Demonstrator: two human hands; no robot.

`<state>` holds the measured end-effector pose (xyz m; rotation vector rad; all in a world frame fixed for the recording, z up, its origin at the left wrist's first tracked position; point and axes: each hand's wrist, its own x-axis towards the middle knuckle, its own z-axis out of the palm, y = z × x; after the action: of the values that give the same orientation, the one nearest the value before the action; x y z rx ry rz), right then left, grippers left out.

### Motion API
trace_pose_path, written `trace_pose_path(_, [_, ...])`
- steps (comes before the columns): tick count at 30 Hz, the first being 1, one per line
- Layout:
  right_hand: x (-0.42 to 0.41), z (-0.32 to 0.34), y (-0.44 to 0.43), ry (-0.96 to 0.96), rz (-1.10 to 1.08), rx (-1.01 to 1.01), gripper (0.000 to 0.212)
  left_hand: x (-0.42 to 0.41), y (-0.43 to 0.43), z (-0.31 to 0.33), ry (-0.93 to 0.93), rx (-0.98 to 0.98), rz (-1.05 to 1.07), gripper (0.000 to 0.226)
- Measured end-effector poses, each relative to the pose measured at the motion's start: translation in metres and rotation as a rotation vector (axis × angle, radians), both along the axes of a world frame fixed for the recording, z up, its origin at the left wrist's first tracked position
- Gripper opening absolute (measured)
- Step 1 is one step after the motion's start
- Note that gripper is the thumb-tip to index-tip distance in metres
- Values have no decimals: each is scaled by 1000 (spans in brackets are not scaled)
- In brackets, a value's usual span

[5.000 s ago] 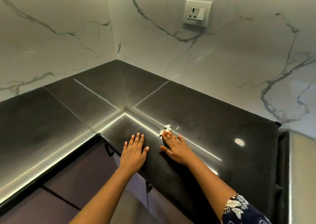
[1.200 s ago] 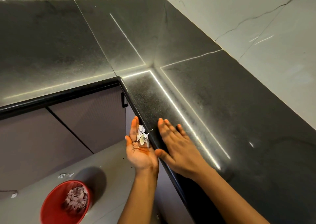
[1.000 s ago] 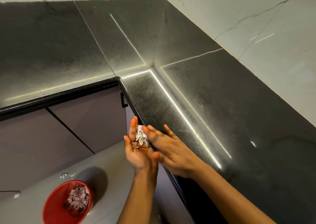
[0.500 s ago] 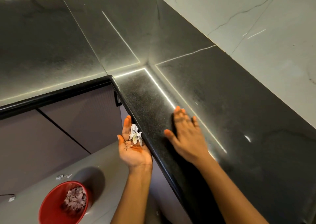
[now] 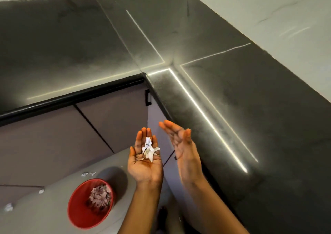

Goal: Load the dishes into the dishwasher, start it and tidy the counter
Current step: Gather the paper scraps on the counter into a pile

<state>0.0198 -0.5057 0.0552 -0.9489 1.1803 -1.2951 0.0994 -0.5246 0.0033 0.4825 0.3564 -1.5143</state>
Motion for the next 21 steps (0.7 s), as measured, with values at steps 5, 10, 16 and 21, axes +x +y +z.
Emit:
trace_pose_path(5, [83, -52, 1, -389, -118, 223, 64, 89, 14, -20, -25, 95, 112, 61])
trace_pose_path(10, [176, -149, 8, -626, -70, 639, 58, 190, 43, -92, -85, 287, 207, 59])
trace_pose_path(16, [288, -331, 31, -628, -176, 956, 54, 279, 66, -249, -265, 637, 117, 38])
trace_pose_path(21, [330, -458, 36, -520, -118, 1076, 49, 322, 70, -376, -401, 771, -278, 68])
